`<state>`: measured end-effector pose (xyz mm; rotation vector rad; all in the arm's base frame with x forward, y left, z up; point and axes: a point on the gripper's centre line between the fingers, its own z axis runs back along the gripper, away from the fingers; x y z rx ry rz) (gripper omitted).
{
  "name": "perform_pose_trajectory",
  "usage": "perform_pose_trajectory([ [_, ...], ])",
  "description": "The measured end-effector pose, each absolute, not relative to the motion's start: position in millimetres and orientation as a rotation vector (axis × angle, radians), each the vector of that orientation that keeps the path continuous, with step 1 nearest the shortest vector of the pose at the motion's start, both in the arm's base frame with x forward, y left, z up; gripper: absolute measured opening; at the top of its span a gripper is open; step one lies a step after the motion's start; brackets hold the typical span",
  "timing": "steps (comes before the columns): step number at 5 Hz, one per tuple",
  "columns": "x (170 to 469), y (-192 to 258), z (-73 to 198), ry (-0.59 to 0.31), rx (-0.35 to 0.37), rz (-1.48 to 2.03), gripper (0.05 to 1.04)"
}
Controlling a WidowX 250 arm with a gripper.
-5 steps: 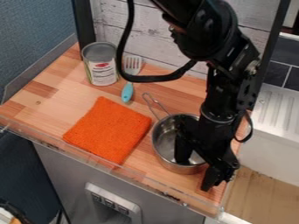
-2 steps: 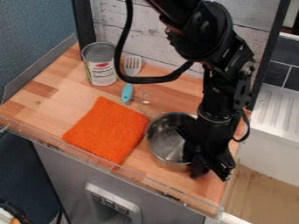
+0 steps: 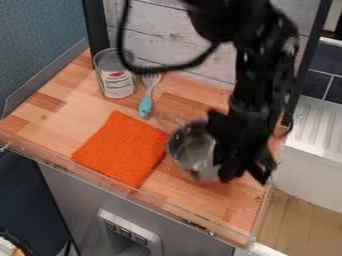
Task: Move silver pot on top of orange cloth
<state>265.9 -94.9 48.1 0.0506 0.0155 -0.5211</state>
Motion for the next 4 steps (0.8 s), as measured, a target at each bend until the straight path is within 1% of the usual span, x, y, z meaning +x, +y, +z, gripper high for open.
perform_pose_trajectory([
  [1,266.8,-73.7,84.3,-0.05,0.115,-0.441,0.082],
  [2,262.0,-26.0,81.0,-0.013,0.132,-0.304,0.082],
  [3,261.4,5.4,67.6,0.027,0.145,-0.213,0.082],
  [4,253.8,24.0,46.6,0.096,0.174,-0.169,0.082],
])
